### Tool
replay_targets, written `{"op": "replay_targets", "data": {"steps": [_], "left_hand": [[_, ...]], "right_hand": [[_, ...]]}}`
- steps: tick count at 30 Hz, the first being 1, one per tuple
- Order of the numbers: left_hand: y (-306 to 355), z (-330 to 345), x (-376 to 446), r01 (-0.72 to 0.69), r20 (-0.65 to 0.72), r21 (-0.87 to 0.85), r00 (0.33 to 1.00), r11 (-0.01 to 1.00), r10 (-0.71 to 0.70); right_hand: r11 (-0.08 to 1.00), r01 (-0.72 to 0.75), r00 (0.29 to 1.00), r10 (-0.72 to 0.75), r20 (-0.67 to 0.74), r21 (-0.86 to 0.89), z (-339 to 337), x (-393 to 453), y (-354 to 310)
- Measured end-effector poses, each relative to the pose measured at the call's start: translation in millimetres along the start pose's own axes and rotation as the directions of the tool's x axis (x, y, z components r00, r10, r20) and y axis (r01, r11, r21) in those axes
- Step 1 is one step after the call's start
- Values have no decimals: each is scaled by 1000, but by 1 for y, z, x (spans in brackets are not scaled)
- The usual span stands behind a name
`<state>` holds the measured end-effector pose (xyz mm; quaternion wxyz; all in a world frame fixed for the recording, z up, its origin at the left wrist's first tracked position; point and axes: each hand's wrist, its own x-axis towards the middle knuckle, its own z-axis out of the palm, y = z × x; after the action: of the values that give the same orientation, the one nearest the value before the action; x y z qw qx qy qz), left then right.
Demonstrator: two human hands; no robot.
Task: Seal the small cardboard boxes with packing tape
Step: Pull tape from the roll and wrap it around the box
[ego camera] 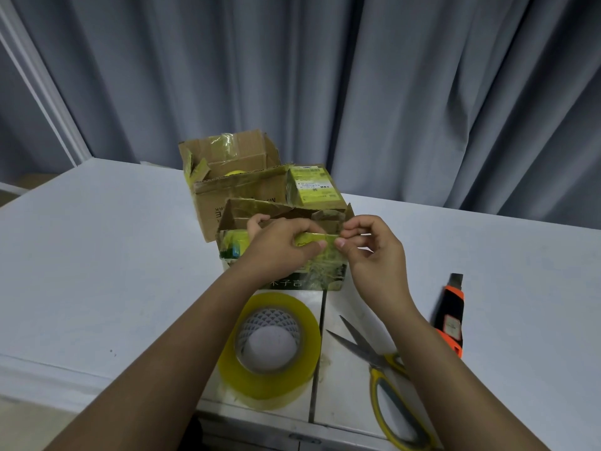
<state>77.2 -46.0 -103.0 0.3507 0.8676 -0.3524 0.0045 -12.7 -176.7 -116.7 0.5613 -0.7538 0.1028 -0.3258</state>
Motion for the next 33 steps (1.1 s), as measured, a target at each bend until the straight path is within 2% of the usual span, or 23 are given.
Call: {"op": "replay_targets", "data": {"steps": [8, 13, 20, 24, 26, 28, 30, 33], "left_hand": [[-4, 14, 3, -11, -181, 31, 983, 999, 17], [-3, 16, 3, -2, -209, 31, 978, 1000, 9], [0, 15, 3, 1, -190, 24, 982, 1000, 4], [-2, 16, 4, 10, -174, 8, 985, 1000, -9], [-3, 17, 4, 25, -178, 13, 984, 1000, -22], [-3, 17, 5, 38, -187, 25, 982, 999, -32], [-4, 16, 7, 49, -175, 30, 984, 998, -43], [-4, 14, 10, 68, -128, 29, 990, 997, -64]], "right_hand": [[1000, -5, 1000, 4, -25, -27, 3, -2, -1], [997, 15, 997, -21, -79, -75, 6, -4, -2], [909, 152, 970, -212, -116, -387, 12, -7, -1], [862, 144, 951, -257, -174, -486, 16, -8, 2], [841, 75, 942, -236, -239, -535, 10, -5, 4], [885, -1, 952, -142, -272, -466, 0, -1, 4], [937, 21, 968, -106, -227, -347, -7, -3, 3], [998, 0, 987, -10, -161, -60, -11, -10, 0]]}}
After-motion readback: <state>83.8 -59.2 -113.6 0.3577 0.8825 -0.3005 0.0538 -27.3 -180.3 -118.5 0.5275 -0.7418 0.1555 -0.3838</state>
